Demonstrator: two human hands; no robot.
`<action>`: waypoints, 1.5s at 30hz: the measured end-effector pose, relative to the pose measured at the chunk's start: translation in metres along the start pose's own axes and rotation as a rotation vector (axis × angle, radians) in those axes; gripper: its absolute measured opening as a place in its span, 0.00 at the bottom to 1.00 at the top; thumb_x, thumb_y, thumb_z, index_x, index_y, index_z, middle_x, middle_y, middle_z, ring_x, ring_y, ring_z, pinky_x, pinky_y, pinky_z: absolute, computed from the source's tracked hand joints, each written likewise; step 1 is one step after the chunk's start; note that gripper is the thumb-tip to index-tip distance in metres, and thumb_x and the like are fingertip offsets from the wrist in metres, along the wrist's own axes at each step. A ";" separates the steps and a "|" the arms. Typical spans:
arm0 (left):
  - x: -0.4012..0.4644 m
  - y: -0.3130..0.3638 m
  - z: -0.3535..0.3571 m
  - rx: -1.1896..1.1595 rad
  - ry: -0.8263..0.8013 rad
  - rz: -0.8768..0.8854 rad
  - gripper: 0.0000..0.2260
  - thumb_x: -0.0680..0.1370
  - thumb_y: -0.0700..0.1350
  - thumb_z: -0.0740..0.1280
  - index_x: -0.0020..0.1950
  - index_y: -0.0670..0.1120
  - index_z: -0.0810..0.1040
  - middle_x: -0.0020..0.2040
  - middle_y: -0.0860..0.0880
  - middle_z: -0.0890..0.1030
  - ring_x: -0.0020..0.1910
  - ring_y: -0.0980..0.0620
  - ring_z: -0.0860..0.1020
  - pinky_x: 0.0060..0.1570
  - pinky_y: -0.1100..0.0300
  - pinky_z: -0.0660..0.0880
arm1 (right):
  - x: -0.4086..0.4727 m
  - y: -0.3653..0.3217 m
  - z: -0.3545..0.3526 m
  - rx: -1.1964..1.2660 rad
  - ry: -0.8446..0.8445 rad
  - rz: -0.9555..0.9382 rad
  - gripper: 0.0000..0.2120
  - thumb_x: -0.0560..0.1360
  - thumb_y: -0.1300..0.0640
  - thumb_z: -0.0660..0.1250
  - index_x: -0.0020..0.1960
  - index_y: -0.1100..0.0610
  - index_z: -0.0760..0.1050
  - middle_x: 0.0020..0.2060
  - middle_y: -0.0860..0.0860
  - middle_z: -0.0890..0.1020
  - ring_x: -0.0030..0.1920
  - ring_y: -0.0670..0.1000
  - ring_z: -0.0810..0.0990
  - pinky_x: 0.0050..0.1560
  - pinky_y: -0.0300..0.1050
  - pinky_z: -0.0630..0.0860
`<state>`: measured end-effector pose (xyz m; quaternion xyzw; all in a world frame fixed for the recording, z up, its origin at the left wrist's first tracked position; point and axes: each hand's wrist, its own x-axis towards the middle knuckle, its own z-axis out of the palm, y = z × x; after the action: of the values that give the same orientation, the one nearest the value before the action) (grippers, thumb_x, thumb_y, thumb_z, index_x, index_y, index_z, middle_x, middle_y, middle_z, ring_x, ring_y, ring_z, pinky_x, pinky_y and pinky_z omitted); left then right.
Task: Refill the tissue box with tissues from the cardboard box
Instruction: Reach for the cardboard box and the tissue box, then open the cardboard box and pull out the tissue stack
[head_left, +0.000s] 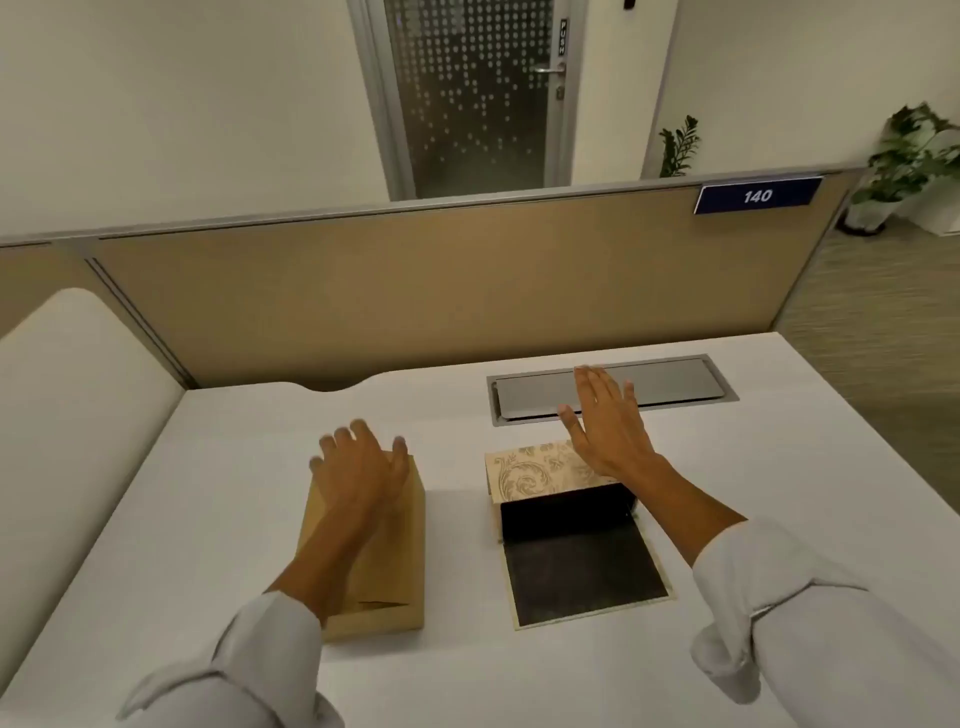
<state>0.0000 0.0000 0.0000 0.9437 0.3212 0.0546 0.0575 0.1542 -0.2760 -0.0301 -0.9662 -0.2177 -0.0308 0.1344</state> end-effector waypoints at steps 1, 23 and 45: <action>-0.008 -0.004 0.003 -0.038 -0.051 -0.073 0.31 0.77 0.64 0.58 0.69 0.40 0.67 0.67 0.40 0.75 0.65 0.39 0.73 0.61 0.43 0.72 | 0.001 -0.006 -0.002 0.055 0.034 -0.036 0.32 0.81 0.40 0.48 0.78 0.58 0.54 0.77 0.59 0.63 0.77 0.59 0.59 0.76 0.62 0.50; -0.072 -0.052 0.028 -0.517 -0.265 0.434 0.12 0.83 0.46 0.56 0.53 0.44 0.77 0.48 0.44 0.82 0.45 0.50 0.79 0.49 0.51 0.78 | -0.023 -0.233 0.037 0.202 -0.591 -0.251 0.11 0.77 0.62 0.62 0.54 0.63 0.80 0.51 0.61 0.82 0.50 0.60 0.81 0.55 0.53 0.80; -0.035 -0.168 0.021 -0.756 -0.549 0.040 0.07 0.67 0.43 0.76 0.39 0.42 0.80 0.49 0.48 0.83 0.59 0.59 0.77 0.51 0.68 0.74 | 0.004 -0.257 0.069 0.156 -0.681 -0.318 0.33 0.81 0.58 0.58 0.80 0.53 0.43 0.79 0.50 0.36 0.76 0.60 0.60 0.68 0.46 0.71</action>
<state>-0.1256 0.1089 -0.0468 0.8419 0.2336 -0.0829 0.4793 0.0474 -0.0322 -0.0322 -0.8621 -0.3988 0.2883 0.1208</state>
